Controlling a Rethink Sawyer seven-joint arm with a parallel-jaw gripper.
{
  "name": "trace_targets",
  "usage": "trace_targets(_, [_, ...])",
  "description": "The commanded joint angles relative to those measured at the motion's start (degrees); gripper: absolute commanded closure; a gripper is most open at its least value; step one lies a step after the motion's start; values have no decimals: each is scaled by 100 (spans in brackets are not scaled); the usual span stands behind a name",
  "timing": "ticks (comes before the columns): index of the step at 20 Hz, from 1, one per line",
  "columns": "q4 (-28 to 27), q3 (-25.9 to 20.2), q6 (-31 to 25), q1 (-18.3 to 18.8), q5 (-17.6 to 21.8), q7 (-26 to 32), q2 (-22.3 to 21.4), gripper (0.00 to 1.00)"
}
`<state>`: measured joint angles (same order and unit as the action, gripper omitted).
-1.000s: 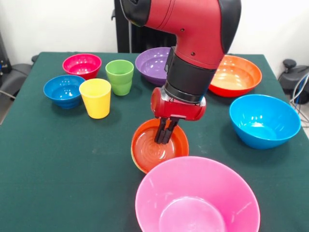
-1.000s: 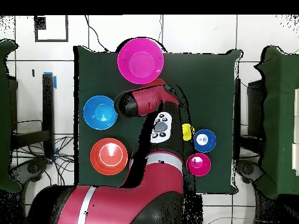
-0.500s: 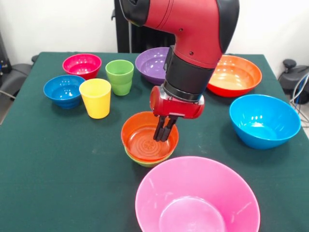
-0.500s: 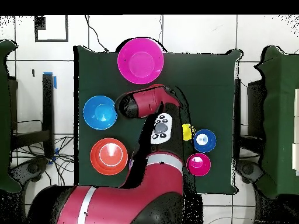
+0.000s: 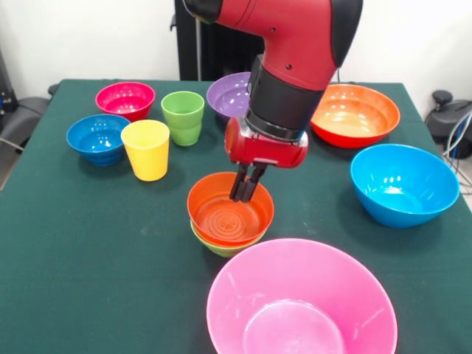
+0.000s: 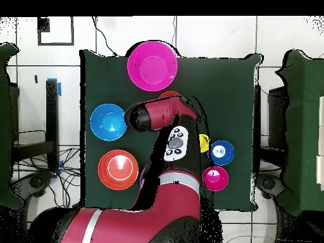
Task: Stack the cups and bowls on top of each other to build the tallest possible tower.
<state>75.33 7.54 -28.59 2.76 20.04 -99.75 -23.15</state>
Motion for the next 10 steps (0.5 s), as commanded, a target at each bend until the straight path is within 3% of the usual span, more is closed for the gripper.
trace_targets(1, [403, -289, -1069, -5, 403, 800, -307, 100])
trace_targets(7, [530, -417, -1584, -5, 398, 1095, -741, 100])
trace_targets(10, [614, -358, -1366, 10, 543, 933, -740, 100])
